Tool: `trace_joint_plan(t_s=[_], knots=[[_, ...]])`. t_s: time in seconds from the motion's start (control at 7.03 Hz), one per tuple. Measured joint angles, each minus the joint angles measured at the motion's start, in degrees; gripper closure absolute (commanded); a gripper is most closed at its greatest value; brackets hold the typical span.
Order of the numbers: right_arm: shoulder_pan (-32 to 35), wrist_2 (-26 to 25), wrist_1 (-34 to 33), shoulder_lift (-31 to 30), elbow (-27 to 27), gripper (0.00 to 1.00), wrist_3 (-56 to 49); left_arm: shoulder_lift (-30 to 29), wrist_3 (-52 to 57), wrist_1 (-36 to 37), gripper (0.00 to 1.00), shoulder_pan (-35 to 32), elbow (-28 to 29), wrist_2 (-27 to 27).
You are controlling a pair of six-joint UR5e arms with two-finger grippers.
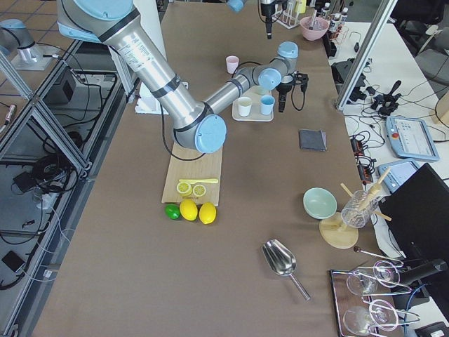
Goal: Place all cups on tray
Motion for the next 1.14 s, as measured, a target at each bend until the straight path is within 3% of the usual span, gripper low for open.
trace_joint_plan(t_s=[0.43, 1.14], knots=[[6.76, 6.07, -0.13, -6.04, 5.19, 0.00, -5.80, 9.26, -4.46, -1.15, 0.03, 8.51, -7.39, 6.29], [9.37, 6.76, -0.14, -9.33, 8.26, 0.00, -6.78, 16.21, -8.88, -10.29, 0.03, 17.26, -7.73, 10.95]])
